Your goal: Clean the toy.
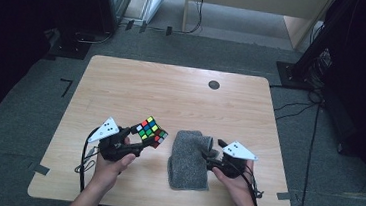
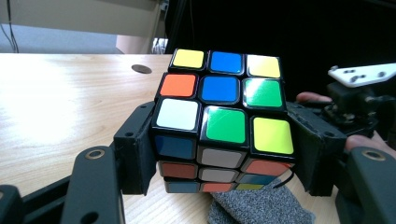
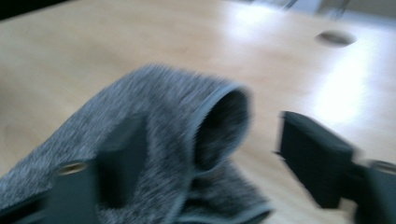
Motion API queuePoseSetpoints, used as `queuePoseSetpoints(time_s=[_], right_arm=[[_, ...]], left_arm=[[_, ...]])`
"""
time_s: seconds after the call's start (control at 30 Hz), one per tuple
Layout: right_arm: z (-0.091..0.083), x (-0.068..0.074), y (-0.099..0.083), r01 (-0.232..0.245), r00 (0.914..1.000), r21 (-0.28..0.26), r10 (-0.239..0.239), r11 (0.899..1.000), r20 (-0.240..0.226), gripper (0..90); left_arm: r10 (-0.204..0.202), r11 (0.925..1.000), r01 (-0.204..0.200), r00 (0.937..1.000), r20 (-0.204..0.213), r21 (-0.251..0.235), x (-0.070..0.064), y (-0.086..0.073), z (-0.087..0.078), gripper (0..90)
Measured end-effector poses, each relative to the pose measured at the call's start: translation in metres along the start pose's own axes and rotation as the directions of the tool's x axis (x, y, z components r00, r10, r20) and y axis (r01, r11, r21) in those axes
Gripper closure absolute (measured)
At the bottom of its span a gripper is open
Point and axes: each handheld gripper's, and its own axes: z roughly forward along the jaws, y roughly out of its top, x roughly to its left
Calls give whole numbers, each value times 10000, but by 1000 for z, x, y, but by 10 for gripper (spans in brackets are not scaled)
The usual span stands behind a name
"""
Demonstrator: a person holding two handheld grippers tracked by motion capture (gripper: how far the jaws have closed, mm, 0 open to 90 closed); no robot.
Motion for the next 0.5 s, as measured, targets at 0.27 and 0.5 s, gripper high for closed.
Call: queuePoseSetpoints(time_s=[0.27,0.5], right_arm=[[-16,44,24,1491,9828,-1895,-1666,9705,-798,170],[5,92,23,2154,9607,-2053,-2449,9547,-1308,132]], left_arm=[[-175,9998,173,9997,186,97,-8,-1,10,340],[-224,9990,200,9978,627,394,-26,-6,22,340]])
